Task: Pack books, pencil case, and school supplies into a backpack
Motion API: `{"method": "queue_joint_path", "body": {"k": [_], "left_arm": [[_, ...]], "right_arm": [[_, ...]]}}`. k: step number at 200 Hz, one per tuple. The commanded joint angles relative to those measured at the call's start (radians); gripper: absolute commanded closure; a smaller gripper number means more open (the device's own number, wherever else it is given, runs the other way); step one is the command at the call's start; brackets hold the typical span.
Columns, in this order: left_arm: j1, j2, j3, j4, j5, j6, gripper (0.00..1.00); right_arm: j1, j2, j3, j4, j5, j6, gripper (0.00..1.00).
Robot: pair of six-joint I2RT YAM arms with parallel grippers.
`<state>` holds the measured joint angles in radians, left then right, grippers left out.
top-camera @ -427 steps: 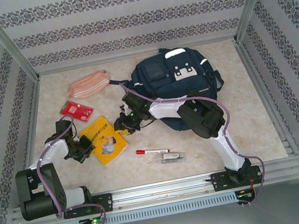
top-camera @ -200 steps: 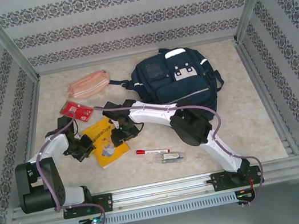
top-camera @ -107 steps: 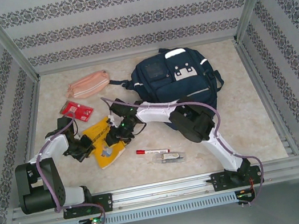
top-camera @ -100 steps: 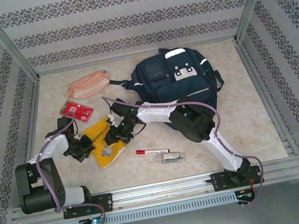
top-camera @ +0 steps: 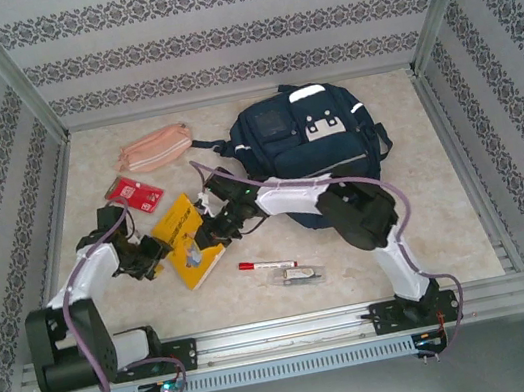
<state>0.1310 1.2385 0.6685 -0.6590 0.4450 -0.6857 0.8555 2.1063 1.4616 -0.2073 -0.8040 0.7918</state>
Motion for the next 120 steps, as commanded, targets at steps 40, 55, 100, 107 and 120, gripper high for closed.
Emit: {"method": "queue_joint_path", "body": {"k": [40,55,100,107,120], "left_arm": [[-0.11,-0.219,0.224,0.076,0.267,0.149,0.5],[-0.18,-0.223,0.271,0.095,0.249,0.165,0.47],[-0.519,-0.112,0.338,0.452,0.397,0.111,0.38],[-0.579,-0.082,0.383,0.418,0.358,0.168,0.37],[-0.671,-0.009,0.491,0.29,0.248,0.325,0.36]], "right_arm": [[-0.178,-0.577,-0.275,-0.027,0.376,-0.149,0.95],[-0.24,-0.697,-0.318,-0.066,0.414,-0.197,0.95],[-0.333,-0.99,-0.435,-0.088,0.402,-0.228,0.88],[-0.355,-1.038,-0.463,-0.096,0.433,-0.205,0.91],[-0.417,-1.127,-0.5,-0.153,0.49,-0.18,0.94]]}}
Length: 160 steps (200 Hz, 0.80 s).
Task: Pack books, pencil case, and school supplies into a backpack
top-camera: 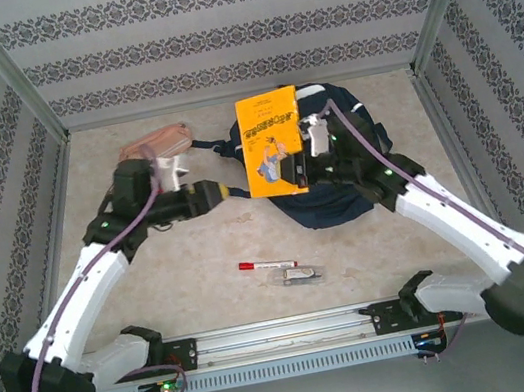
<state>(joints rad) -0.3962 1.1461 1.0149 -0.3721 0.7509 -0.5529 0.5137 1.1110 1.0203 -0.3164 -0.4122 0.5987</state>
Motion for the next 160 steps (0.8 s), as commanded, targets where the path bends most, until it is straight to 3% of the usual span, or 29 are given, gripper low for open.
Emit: {"method": "queue_joint_path", "body": {"k": [1,28,54,76,102,160], "left_arm": [[-0.147,0.09,0.152,-0.007,-0.065,0.207,0.36],[-0.236,0.299,0.322,-0.145,-0.228,0.481,0.39],[-0.321,0.53,0.477,-0.221,-0.196,0.796,0.38],[-0.357,0.742,0.648,-0.26,-0.219,0.895,0.36],[-0.374,0.956,0.897,-0.348,-0.41,0.895,0.37],[-0.39,1.143,1.055,-0.426,-0.492,0.962,0.28]], "right_arm": [[-0.082,-0.137,-0.061,-0.046,0.103,0.015,0.95],[-0.326,-0.291,-0.127,-0.191,0.113,0.079,0.99],[-0.55,-0.354,-0.193,-0.221,0.061,0.071,0.99],[-0.586,-0.359,-0.171,-0.292,0.175,-0.006,0.99],[-0.619,-0.363,-0.172,-0.306,0.25,-0.013,0.99],[-0.635,-0.358,-0.174,-0.32,0.243,-0.056,1.0]]}}
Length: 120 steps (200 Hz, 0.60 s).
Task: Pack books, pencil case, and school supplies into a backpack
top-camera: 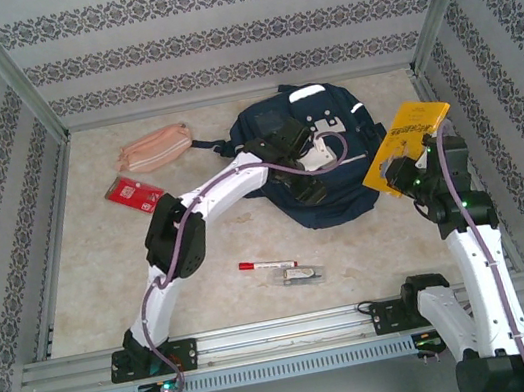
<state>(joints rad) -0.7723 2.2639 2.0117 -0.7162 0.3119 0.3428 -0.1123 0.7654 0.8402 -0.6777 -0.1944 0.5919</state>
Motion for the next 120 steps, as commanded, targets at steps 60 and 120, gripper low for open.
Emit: {"method": "queue_joint_path", "body": {"k": [60,120], "left_arm": [[-0.028,0.12,0.116,-0.075,-0.153,0.083,0.26],[-0.03,0.069,0.225,-0.086,-0.21,0.024,1.0]], "right_arm": [[-0.01,0.032,-0.001,0.08,-0.088,0.029,1.0],[-0.01,-0.015,-0.032,0.09,-0.255,0.139,0.99]]}}
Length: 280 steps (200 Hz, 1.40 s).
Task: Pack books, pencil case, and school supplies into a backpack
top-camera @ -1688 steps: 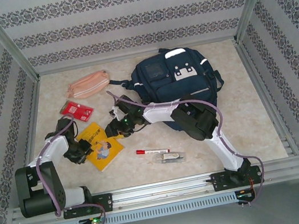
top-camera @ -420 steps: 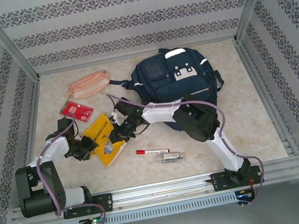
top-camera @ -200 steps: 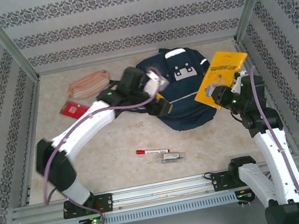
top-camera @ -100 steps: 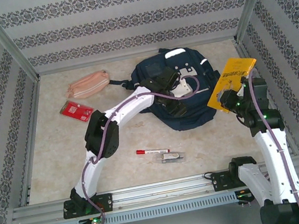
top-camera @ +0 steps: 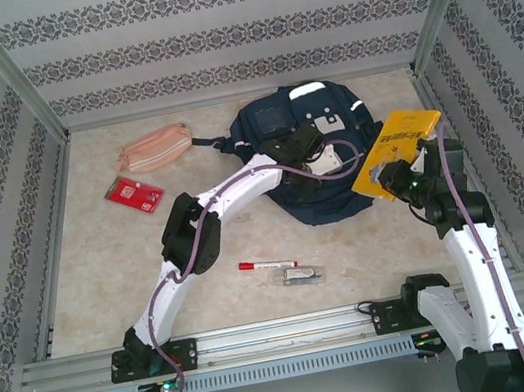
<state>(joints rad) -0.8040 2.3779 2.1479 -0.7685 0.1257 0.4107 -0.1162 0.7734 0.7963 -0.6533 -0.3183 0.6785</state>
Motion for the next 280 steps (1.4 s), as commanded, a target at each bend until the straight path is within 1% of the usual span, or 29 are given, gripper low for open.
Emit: {"method": "queue_joint_path", "body": {"k": [1,26,38,55,76,90,104,114,129,153,170,185,199,212,225,236,251,268,280], "left_arm": [[0.002,-0.047,0.091,-0.033,-0.025,-0.047,1.0],[0.019,-0.129,0.131,-0.028,-0.033,-0.143,1.0],[0.033,-0.16,0.162,-0.035,-0.023,-0.202,1.0],[0.052,-0.193,0.198,-0.027,-0.041,-0.275,1.0],[0.075,-0.221,0.238,-0.008,-0.082,-0.383,1.0],[0.09,-0.224,0.28,-0.002,-0.065,-0.458,1.0],[0.095,-0.221,0.316,0.015,-0.053,-0.483,1.0],[0.095,-0.22,0.336,0.028,-0.054,-0.484,1.0],[0.095,-0.219,0.365,0.026,-0.057,-0.484,1.0],[0.095,-0.229,0.373,0.026,-0.061,-0.475,1.0],[0.096,-0.232,0.373,0.021,-0.06,-0.462,1.0],[0.095,-0.236,0.371,0.01,-0.035,-0.462,1.0],[0.095,-0.24,0.368,0.009,0.004,-0.468,1.0],[0.095,-0.239,0.37,0.017,0.04,-0.471,1.0],[0.095,-0.238,0.37,0.019,0.037,-0.476,1.0],[0.095,-0.24,0.37,0.017,0.022,-0.467,1.0],[0.097,-0.243,0.37,0.013,0.009,-0.466,1.0],[0.101,-0.256,0.365,0.033,0.079,-0.511,1.0],[0.1,-0.264,0.365,0.039,0.095,-0.53,1.0]], "right_arm": [[-0.007,-0.023,0.012,0.066,-0.138,0.055,0.99],[-0.007,-0.036,0.035,0.094,-0.314,0.124,0.99],[-0.001,-0.019,0.054,0.113,-0.398,0.164,0.99],[0.006,0.009,0.067,0.132,-0.508,0.219,0.98],[0.01,0.01,0.052,0.193,-0.603,0.282,0.98],[0.021,0.02,0.04,0.249,-0.681,0.283,0.99],[0.05,0.033,0.036,0.294,-0.777,0.285,0.99],[0.078,0.036,0.024,0.303,-0.816,0.285,0.99],[0.108,0.034,-0.005,0.301,-0.819,0.272,1.0],[0.107,0.036,-0.077,0.279,-0.743,0.272,1.0],[0.108,0.073,-0.131,0.311,-0.727,0.259,1.0],[0.11,0.135,-0.158,0.341,-0.689,0.238,1.0],[0.114,0.19,-0.16,0.384,-0.658,0.232,1.0],[0.116,0.247,-0.148,0.432,-0.659,0.233,1.0],[0.116,0.294,-0.117,0.436,-0.678,0.213,1.0],[0.115,0.305,-0.101,0.446,-0.701,0.205,1.0],[0.114,0.303,-0.097,0.424,-0.701,0.187,1.0],[0.103,0.305,-0.117,0.356,-0.705,0.138,1.0],[0.087,0.299,-0.146,0.295,-0.682,0.102,1.0]]}}
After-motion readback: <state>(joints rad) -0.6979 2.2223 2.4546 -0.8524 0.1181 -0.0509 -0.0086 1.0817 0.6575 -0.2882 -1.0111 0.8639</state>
